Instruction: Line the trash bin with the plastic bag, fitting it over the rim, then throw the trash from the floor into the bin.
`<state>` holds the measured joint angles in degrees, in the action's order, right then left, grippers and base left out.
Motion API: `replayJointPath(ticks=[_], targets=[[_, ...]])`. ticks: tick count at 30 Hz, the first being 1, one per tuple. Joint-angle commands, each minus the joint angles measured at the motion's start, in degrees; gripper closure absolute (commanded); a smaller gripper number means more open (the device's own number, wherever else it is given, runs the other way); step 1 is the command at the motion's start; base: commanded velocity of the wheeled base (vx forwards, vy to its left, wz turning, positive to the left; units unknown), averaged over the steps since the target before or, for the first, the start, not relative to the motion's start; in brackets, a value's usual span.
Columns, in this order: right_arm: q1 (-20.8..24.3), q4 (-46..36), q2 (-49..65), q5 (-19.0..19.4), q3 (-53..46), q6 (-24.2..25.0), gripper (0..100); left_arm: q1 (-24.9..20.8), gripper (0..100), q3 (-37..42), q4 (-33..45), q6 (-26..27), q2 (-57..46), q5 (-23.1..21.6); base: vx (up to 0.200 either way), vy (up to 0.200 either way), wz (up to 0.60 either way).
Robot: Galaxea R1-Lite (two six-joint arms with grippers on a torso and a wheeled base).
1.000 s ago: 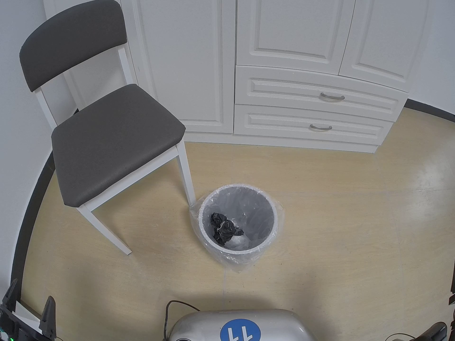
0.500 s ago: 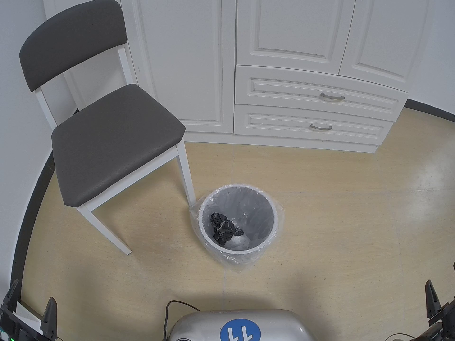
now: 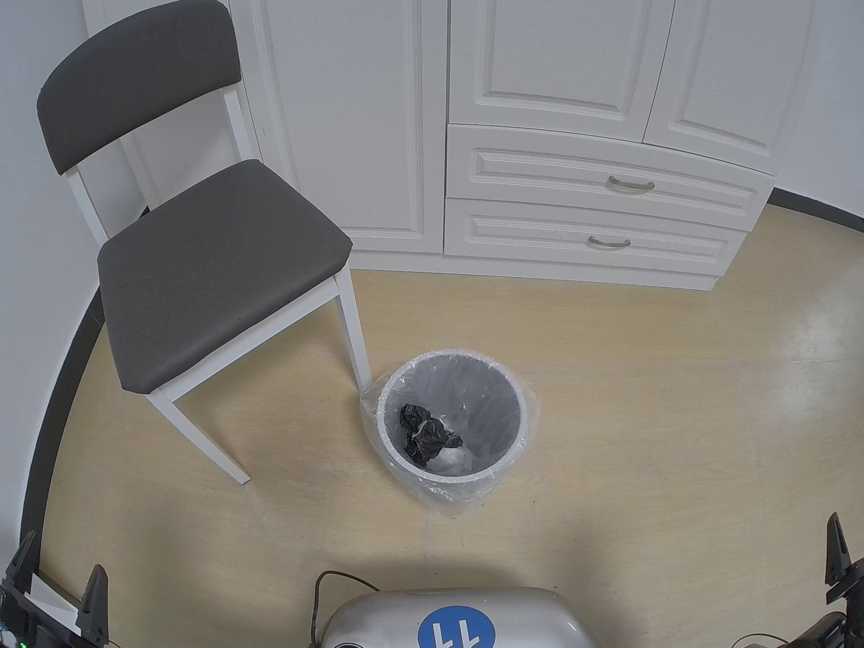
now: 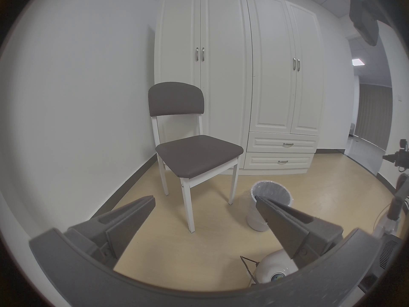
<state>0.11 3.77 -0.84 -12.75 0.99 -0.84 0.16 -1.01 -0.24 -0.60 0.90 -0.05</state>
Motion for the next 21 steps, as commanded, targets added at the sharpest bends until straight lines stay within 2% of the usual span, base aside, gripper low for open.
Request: replayJointPath(ticks=[1, 2, 4, 7, 9, 21], targets=[[-0.02, 0.1, 0.84, -3.42, -0.99, 3.04, 0, 0.02, 0, 1.01, -0.02, -0.02, -0.9, 0.05, 0.0, 0.0, 0.0], [0.07, 0.36, 0.84, -4.56, -0.99, 3.83, 0, 0.02, 0, 1.01, -0.02, -0.02, -0.9, 0.05, 0.0, 0.0, 0.0], [0.07, 1.33, 0.84, -4.48, -0.99, 4.01, 0, 0.02, 0, 1.01, -0.02, 0.07, -0.9, 0.05, 0.0, 0.0, 0.0], [-0.02, 3.7, 0.84, -2.37, -0.99, 3.57, 0, 0.02, 0, 1.01, -0.02, 0.16, -0.9, 0.05, 0.0, 0.0, 0.0], [-0.02, -0.69, 0.75, 0.27, -0.9, 3.83, 0, 0.02, 0, 1.01, -0.02, 0.07, -0.9, 0.05, 0.0, 0.0, 0.0], [-0.02, 0.45, 0.75, 1.15, -0.99, 2.07, 0, 0.02, 0, 1.01, -0.02, 0.33, -0.9, 0.05, 0.0, 0.0, 0.0]])
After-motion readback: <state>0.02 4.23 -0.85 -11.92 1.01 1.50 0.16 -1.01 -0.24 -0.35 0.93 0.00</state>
